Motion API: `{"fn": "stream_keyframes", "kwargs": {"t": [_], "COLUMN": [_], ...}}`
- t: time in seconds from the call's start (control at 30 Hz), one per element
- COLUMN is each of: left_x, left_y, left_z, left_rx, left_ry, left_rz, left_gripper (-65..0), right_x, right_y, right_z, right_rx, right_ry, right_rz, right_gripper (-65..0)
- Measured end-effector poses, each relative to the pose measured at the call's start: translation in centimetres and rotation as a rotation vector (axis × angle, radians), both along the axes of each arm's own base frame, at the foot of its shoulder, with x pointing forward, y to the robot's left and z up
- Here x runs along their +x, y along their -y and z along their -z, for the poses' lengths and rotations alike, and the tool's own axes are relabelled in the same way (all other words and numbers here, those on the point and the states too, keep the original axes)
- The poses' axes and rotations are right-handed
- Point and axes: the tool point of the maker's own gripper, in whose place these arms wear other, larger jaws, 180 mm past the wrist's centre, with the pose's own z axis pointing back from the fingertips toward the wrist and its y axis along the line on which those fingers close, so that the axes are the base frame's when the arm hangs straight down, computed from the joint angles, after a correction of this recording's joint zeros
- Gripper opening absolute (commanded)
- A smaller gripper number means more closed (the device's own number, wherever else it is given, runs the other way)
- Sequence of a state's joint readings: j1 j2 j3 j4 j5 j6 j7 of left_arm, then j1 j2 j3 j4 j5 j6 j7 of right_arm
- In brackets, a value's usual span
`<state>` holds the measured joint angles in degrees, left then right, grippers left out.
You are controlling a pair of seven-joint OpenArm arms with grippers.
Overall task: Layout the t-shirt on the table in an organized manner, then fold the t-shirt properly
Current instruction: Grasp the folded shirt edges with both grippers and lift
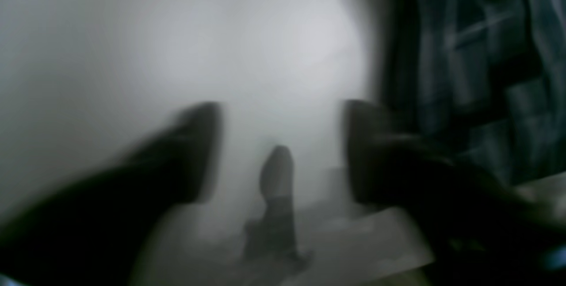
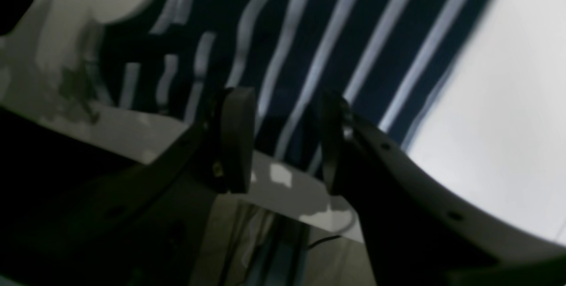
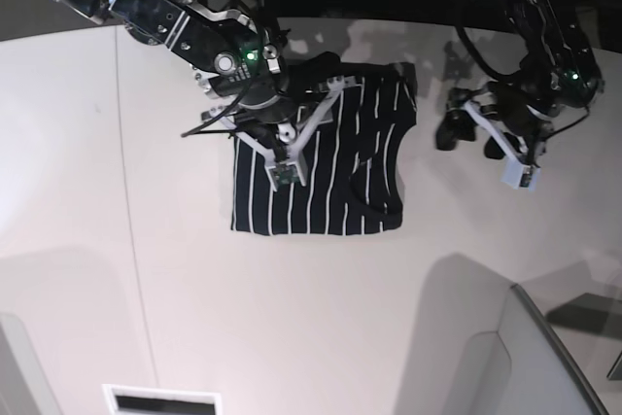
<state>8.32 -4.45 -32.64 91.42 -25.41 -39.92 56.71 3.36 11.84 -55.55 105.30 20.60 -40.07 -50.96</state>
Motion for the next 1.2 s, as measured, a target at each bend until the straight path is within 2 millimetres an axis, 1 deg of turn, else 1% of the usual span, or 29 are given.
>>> {"fn": "stream_keyframes", "kwargs": {"t": [0.1, 0.17, 0.2, 0.27, 0.33, 0.37, 0.5, 0.53, 0.67, 0.77, 0.83, 0.87, 0.93, 1.0, 1.07, 1.13, 1.17, 1.2], "left_x": [-0.4, -0.8, -0.8, -0.2, 0.4, 0.3, -0.8, -0.8, 0.6, 1.1, 1.3, 1.4, 1.3, 0.9, -0.1, -0.5, -0.5, -0.5], "left_y": [1.4, 2.5, 3.2, 4.8, 6.4, 6.9, 8.3, 8.6, 9.0, 9.4, 10.3, 10.9, 12.1, 12.8, 12.8, 12.5, 12.4, 12.3], "left_z": [1.3, 2.9, 3.3, 3.4, 3.0, 3.2, 5.0, 5.1, 5.2, 5.3, 5.6, 5.7, 6.1, 6.6, 7.3, 7.7, 7.8, 7.8], "left_rx": [-0.156, -0.196, -0.217, -0.256, -0.298, -0.305, -0.336, -0.351, -0.381, -0.414, -0.438, -0.452, -0.466, -0.477, -0.476, -0.466, -0.46, -0.46], "left_ry": [-0.023, -0.085, -0.097, -0.075, -0.03, -0.033, -0.098, -0.1, -0.088, -0.059, -0.056, -0.056, -0.064, -0.075, -0.107, -0.121, -0.125, -0.126], "left_rz": [-0.01, 0.029, 0.039, 0.054, 0.06, 0.071, 0.084, 0.082, 0.058, 0.035, 0.049, 0.057, 0.077, 0.076, 0.073, 0.074, 0.076, 0.073], "left_gripper": [0.0, 0.0, 0.0, 0.0, 0.0, 0.0, 0.0, 0.0, 0.0, 0.0, 0.0, -2.8, -16.1, -32.3, -46.7, -59.2, -65.0, -65.0], "right_x": [-0.1, -0.2, -0.1, 0.0, -0.2, -0.3, -0.5, -0.6, -1.1, -1.6, -1.5, -1.6, -1.5, -1.2, -1.3, -1.5, -1.6, -1.6], "right_y": [0.4, 0.8, 0.9, 1.0, 1.4, 1.6, 1.8, 1.9, 2.1, 2.0, 2.2, 2.3, 2.8, 3.7, 4.7, 5.0, 5.0, 5.0], "right_z": [0.2, 0.4, 0.5, 0.8, 1.6, 2.0, 2.8, 3.0, 3.4, 3.6, 3.6, 3.7, 3.8, 3.9, 4.3, 4.4, 4.5, 4.5], "right_rx": [-0.006, -0.015, -0.017, -0.027, -0.047, -0.056, -0.077, -0.081, -0.087, -0.085, -0.088, -0.09, -0.097, -0.109, -0.127, -0.132, -0.132, -0.132], "right_ry": [0.008, 0.004, 0.004, 0.004, -0.015, -0.022, -0.039, -0.042, -0.055, -0.068, -0.066, -0.065, -0.053, -0.015, -0.006, -0.002, -0.006, -0.005], "right_rz": [0.003, 0.003, 0.004, 0.007, 0.01, 0.012, 0.01, 0.011, 0.014, 0.013, 0.013, 0.014, 0.018, 0.024, 0.035, 0.034, 0.034, 0.031], "right_gripper": [-42.6, -42.6, -42.6, -42.6, -42.6, -42.8, -42.8, -42.8, -42.8, -42.8, -42.8, -42.8, -42.8, -42.8, -42.8, -42.8, -42.8, -42.8]}}
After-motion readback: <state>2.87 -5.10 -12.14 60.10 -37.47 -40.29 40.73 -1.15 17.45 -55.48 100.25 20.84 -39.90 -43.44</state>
